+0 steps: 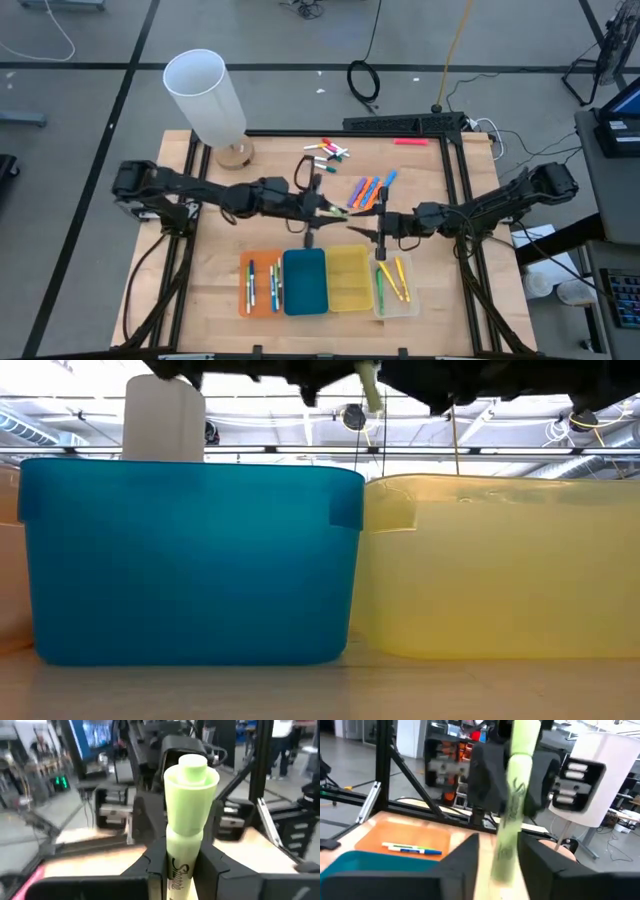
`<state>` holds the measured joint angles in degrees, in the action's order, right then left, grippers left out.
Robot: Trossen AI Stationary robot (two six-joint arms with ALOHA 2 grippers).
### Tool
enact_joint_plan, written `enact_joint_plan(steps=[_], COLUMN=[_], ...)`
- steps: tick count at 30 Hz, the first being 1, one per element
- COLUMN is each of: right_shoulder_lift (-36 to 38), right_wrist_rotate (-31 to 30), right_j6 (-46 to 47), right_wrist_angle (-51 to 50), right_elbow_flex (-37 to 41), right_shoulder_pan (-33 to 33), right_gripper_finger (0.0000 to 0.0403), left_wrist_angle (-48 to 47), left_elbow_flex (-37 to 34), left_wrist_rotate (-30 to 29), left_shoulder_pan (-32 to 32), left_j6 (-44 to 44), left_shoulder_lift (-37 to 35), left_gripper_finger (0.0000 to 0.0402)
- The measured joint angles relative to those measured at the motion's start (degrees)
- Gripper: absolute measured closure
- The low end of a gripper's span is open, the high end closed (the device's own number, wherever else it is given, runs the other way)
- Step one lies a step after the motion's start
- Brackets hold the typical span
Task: Pick & Place Markers
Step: Put the light green highlighter pen into the blue bin, then put the pink highlighter pen into the blue bin
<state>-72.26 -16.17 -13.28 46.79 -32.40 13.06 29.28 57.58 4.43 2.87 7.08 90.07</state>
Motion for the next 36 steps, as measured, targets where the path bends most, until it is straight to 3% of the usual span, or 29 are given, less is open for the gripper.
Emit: enact_joint_plan(steps=[4, 7, 13, 16, 20, 22, 30, 36], right_shoulder_lift=[1.8, 5.0, 12.4, 14.6, 15.8, 15.9, 15.9, 15.9], right_wrist_rotate=[-8.2, -14.0, -16.9, -16.8, -16.7, -16.6, -16.6, -17.0], right_j6=[-5.9, -8.4, -8.5, -8.5, -8.5, -8.5, -8.9, -7.3], right_wrist_angle=[-0.6, -0.8, -6.9, -8.0, -8.0, -8.0, -8.1, -9.6], right_elbow_flex=[0.1, 0.0, 0.0, 0.0, 0.0, 0.0, 0.0, 0.0], right_shoulder_pan=[0.0, 0.0, 0.7, 1.6, 2.5, 2.5, 2.4, 2.4], right_gripper_finger=[0.0231, 0.0217, 0.0217, 0.0223, 0.0229, 0.0231, 0.0227, 0.0226], left_wrist_angle=[-10.6, -12.0, -11.9, -13.6, -11.6, -12.0, -11.6, -11.6], left_elbow_flex=[-0.6, -5.3, -15.8, -18.6, -18.7, -18.7, -18.7, -18.7], left_wrist_rotate=[-0.4, -1.5, -16.7, -24.2, -27.1, -26.8, -27.1, -27.2], left_shoulder_pan=[1.5, 4.4, 15.6, 20.8, 24.3, 25.5, 25.7, 24.4], left_j6=[-10.6, -21.6, -51.5, -60.7, -61.2, -61.0, -60.8, -58.3], left_shoulder_lift=[-8.3, -11.4, -10.4, -8.8, -8.7, -8.6, -8.6, -8.6], left_gripper_finger=[0.0345, 0.0345, 0.0345, 0.0345, 0.0343, 0.0324, 0.0180, 0.0114])
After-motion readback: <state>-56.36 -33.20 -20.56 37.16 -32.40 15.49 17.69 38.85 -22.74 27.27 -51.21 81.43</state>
